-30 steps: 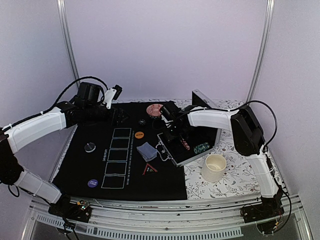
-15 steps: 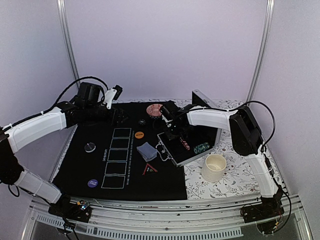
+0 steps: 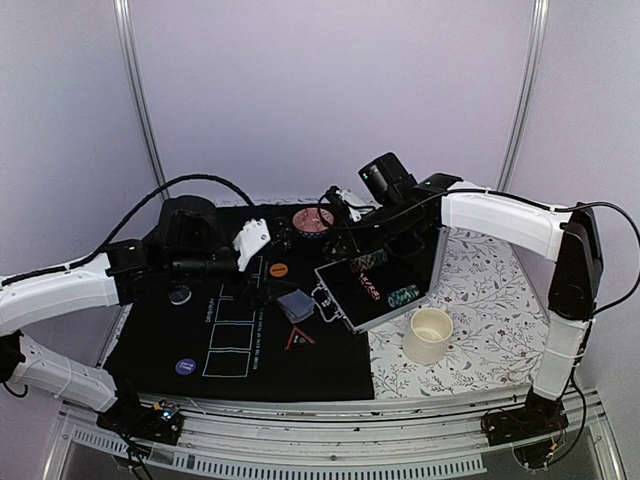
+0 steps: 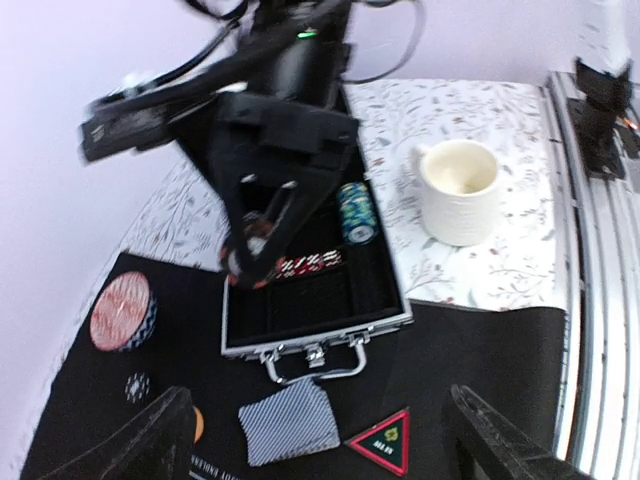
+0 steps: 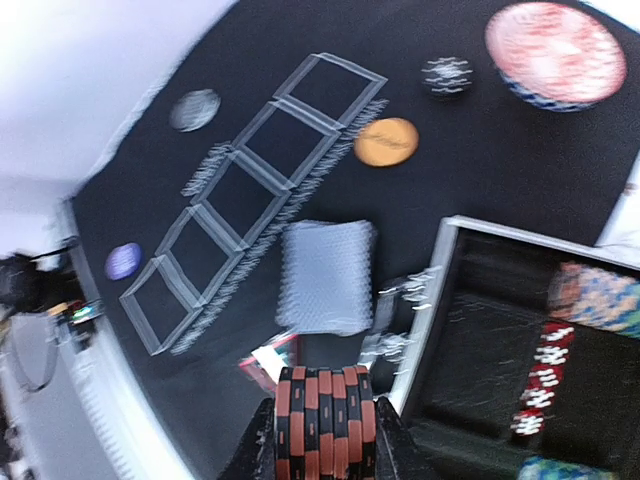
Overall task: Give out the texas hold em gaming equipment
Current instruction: Pick up the pile of poker chips from the chip case, then pass from the right arm to the left
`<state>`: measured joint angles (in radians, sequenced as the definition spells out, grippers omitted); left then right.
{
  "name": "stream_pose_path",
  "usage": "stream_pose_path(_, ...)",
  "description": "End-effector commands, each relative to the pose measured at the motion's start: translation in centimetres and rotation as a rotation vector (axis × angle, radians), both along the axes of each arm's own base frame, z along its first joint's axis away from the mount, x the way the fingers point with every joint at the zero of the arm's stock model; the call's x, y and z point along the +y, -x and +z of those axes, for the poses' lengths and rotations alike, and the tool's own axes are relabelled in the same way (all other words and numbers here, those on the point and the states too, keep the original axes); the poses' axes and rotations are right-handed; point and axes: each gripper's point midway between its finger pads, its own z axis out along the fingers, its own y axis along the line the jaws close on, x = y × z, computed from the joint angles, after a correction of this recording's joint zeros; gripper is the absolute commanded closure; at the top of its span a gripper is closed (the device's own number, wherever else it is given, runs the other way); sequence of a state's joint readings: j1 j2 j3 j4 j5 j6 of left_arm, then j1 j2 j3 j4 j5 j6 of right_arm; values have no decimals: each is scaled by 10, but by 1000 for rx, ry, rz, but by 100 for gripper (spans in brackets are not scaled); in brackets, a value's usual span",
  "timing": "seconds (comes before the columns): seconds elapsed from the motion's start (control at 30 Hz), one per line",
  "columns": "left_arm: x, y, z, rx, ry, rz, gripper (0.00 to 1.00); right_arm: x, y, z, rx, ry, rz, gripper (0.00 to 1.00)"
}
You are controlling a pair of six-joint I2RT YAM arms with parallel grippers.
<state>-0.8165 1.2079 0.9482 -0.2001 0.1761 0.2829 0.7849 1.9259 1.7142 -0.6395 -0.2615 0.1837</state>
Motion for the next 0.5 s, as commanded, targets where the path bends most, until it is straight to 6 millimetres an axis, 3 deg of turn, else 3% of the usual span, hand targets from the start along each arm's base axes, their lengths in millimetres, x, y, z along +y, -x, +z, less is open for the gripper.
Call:
stream_pose_path(0.0, -26, 34, 7, -359, -111, -172, 10, 24, 64, 35, 161, -242, 214, 98)
stream_pose_path(0.23, -39, 17, -7, -496, -246, -103, 6, 35, 115, 62, 203, -333, 332, 98)
stream_pose_path(0.47, -48, 4, -7, -507, -243, -66, 19, 38, 125, 68, 210, -365, 351, 98)
